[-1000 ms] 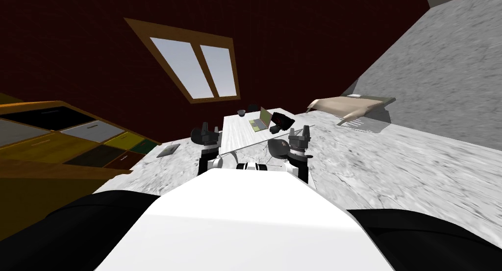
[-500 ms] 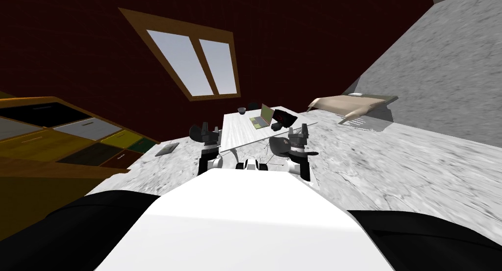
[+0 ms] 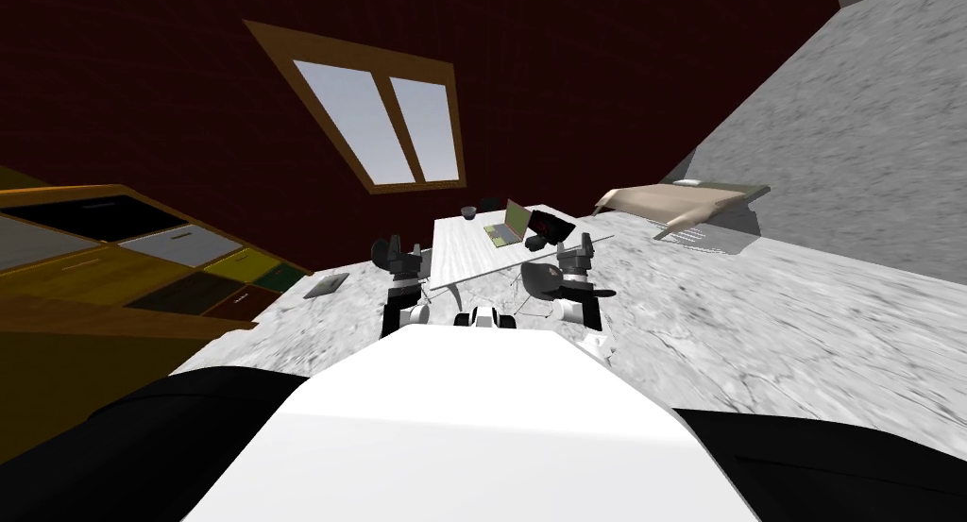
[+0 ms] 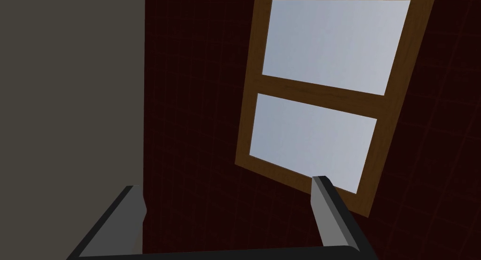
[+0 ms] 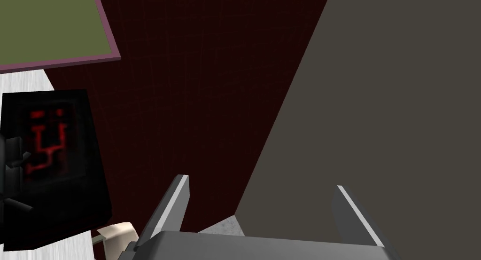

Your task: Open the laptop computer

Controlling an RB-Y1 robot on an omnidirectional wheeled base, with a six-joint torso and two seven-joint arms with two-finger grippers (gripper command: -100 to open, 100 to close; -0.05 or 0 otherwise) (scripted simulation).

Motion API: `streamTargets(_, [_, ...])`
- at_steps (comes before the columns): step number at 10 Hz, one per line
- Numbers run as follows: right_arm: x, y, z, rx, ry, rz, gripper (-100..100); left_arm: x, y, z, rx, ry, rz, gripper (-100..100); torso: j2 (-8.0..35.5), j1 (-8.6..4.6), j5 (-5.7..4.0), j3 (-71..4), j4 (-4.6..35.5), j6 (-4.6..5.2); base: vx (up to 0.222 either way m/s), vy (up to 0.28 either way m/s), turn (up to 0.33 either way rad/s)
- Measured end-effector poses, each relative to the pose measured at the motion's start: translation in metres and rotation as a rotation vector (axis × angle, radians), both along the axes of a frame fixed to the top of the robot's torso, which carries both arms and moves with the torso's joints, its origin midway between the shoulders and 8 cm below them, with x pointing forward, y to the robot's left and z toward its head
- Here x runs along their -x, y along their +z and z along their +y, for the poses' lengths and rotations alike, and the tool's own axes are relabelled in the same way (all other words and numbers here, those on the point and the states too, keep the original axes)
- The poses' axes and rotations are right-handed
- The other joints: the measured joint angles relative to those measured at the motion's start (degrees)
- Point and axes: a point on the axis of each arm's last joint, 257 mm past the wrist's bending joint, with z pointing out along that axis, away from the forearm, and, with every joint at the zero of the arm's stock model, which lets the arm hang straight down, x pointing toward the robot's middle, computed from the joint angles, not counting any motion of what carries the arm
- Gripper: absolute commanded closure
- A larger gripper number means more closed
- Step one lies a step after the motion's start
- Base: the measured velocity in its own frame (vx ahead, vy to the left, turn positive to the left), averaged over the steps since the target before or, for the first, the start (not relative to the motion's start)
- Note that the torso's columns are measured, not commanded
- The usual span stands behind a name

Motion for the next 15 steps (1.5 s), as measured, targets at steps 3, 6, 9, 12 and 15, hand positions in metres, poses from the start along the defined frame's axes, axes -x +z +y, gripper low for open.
streamTargets(3, [-0.023,-0.013,-0.024,-0.069,0.01,0.054,-100,0.0,0.0,0.0,0.0,0.0,0.0,0,0.03,0.06,0.02,0.02,0.01,0.0,-0.03,0.039,0.024])
streamTargets(6, [-0.041,-0.017,-0.04,-0.13,0.02,0.087,-100,0.0,0.0,0.0,0.0,0.0,0.0,0,-0.03,-0.02,-0.01,-0.02,-0.01,0.0,-0.011,0.019,0.013])
streamTargets(9, [-0.063,-0.025,-0.06,-0.197,0.026,0.129,-100,0.0,0.0,0.0,0.0,0.0,0.0,0,0.02,0.03,0.01,0.02,0.01,0.0,-0.02,0.024,0.029])
streamTargets(12, [-0.088,-0.03,-0.083,-0.286,0.035,0.173,-100,0.0,0.0,0.0,0.0,0.0,0.0,0,0.0,0.01,0.01,0.01,0.0,-0.01,-0.016,0.019,0.034])
streamTargets(15, [-0.107,-0.038,-0.104,-0.378,0.045,0.22,-100,0.0,0.0,0.0,0.0,0.0,0.0,0,0.0,-0.01,0.0,0.01,0.0,0.02,-0.012,0.012,0.042])
